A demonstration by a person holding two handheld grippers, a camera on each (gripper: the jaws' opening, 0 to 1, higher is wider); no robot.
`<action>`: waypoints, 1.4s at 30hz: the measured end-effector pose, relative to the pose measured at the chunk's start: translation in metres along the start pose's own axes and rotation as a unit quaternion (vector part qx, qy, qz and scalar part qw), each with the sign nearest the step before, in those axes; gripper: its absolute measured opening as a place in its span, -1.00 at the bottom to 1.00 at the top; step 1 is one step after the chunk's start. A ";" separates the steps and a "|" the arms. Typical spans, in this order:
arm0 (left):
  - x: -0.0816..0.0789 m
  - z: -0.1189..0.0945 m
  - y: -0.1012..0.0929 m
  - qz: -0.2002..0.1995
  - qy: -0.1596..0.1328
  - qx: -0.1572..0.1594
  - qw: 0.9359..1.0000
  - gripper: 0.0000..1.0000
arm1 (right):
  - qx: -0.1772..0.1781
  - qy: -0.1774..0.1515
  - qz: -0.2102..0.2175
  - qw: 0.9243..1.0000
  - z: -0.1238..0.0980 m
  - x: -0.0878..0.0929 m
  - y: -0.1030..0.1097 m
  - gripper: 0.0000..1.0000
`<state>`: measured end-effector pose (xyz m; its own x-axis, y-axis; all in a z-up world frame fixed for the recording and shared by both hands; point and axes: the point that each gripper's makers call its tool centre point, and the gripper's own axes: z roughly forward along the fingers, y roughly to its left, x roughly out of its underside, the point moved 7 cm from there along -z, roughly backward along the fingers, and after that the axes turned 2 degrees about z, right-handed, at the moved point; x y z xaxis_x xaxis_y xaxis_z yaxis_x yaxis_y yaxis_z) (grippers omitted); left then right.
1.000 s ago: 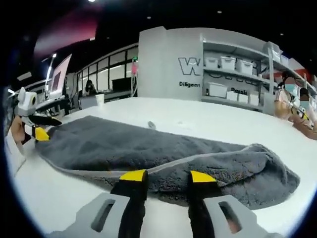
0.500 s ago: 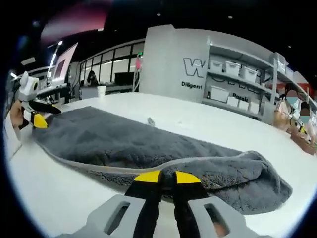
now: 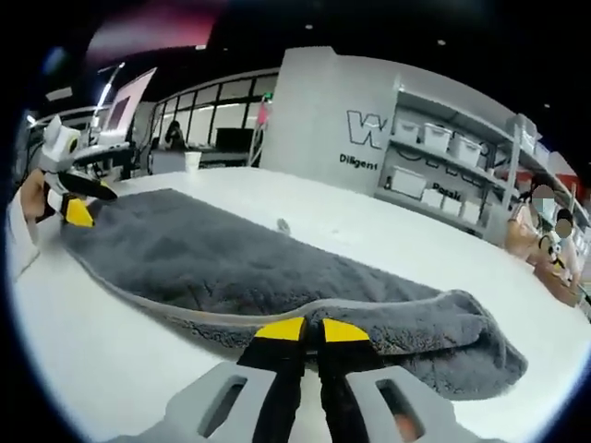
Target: Open the folded towel by lifting each exposed corner and separating the folded layers until the towel lies flat within the target outline without major curled edges
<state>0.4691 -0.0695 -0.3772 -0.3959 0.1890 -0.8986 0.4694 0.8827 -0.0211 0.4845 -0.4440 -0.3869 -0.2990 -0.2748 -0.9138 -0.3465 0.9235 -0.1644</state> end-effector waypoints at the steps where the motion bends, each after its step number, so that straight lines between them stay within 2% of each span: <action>1: 0.000 0.000 0.000 0.000 0.000 -0.001 1.000 0.79 | 0.000 -0.002 -0.001 1.000 -0.002 0.000 0.001 -1.00; 8: 0.000 -0.001 0.001 -0.001 -0.001 -0.002 1.000 0.79 | 0.005 -0.017 -0.019 1.000 -0.019 0.000 0.006 -1.00; 12: 0.000 -0.001 0.000 0.000 0.001 0.000 1.000 0.79 | 0.003 -0.023 -0.012 1.000 -0.028 0.002 0.009 -1.00; 18: 0.000 -0.001 0.001 0.000 0.002 0.000 1.000 0.79 | -0.005 -0.007 -0.018 1.000 -0.037 0.015 0.019 -1.00; 23: 0.000 -0.001 0.002 0.003 0.004 -0.001 1.000 0.79 | -0.001 -0.009 -0.019 1.000 -0.046 0.017 0.020 -1.00; 28: 0.001 0.000 0.000 0.007 0.011 0.000 1.000 0.79 | -0.006 0.007 -0.015 1.000 -0.049 0.024 0.020 -1.00; 34: 0.002 0.000 0.001 0.009 0.012 -0.001 1.000 0.79 | -0.010 0.030 -0.036 0.999 -0.052 0.031 0.025 -1.00; 42: 0.002 0.001 -0.002 0.015 0.018 0.002 1.000 0.80 | -0.015 0.038 -0.017 0.999 -0.058 0.033 0.024 -1.00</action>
<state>0.4679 -0.0712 -0.3798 -0.4100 0.2302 -0.8826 0.4850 0.8745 0.0028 0.4148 -0.4467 -0.3998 -0.3532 -0.3260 -0.8769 -0.3840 0.9053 -0.1819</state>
